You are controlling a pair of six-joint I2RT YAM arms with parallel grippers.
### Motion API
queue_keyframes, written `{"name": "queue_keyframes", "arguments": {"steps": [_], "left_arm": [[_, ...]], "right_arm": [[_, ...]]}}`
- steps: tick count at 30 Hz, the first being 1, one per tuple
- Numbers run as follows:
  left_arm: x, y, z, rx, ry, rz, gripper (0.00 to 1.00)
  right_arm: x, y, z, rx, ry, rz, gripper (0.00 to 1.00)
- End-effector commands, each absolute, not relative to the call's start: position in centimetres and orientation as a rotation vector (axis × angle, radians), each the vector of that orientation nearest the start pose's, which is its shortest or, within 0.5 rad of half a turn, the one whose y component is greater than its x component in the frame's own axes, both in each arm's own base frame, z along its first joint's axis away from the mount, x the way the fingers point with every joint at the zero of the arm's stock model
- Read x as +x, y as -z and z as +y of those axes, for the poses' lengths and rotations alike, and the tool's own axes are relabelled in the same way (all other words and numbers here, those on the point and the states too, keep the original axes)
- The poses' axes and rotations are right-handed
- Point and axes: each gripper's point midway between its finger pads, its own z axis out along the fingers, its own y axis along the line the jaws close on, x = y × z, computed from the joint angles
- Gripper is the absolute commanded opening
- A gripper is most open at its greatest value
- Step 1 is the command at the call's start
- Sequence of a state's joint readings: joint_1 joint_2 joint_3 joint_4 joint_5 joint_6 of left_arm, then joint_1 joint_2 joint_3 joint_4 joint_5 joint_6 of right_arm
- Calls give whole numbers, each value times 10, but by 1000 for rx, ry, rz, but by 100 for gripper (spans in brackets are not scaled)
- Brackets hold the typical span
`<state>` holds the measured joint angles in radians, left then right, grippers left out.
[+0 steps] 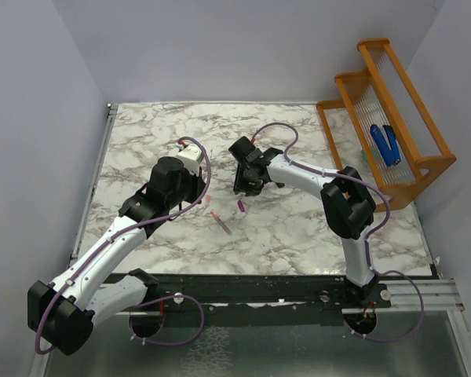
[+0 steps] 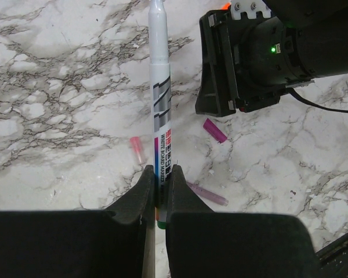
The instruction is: Insert the pens into the pen caps
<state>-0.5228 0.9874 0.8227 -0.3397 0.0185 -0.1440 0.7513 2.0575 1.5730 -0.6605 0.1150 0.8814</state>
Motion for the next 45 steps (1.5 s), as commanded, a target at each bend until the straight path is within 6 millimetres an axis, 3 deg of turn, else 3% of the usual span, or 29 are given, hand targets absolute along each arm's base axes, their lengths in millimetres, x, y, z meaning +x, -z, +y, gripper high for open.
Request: {"name": "queue_keyframes", "arguments": {"steps": [1, 9, 17, 34, 45], "left_arm": [[276, -208, -172, 419, 445, 2039, 0], [277, -208, -171, 414, 443, 2042, 0], [278, -207, -170, 411, 437, 2046, 0], [278, -202, -172, 414, 441, 2063, 0], [278, -202, -172, 413, 441, 2064, 0]], "right_arm": [[337, -67, 350, 34, -385, 2676, 41], [328, -53, 351, -65, -307, 2729, 39], [327, -44, 336, -95, -201, 2732, 38], [311, -20, 335, -170, -199, 2784, 38], [311, -11, 334, -185, -178, 2793, 37]]}}
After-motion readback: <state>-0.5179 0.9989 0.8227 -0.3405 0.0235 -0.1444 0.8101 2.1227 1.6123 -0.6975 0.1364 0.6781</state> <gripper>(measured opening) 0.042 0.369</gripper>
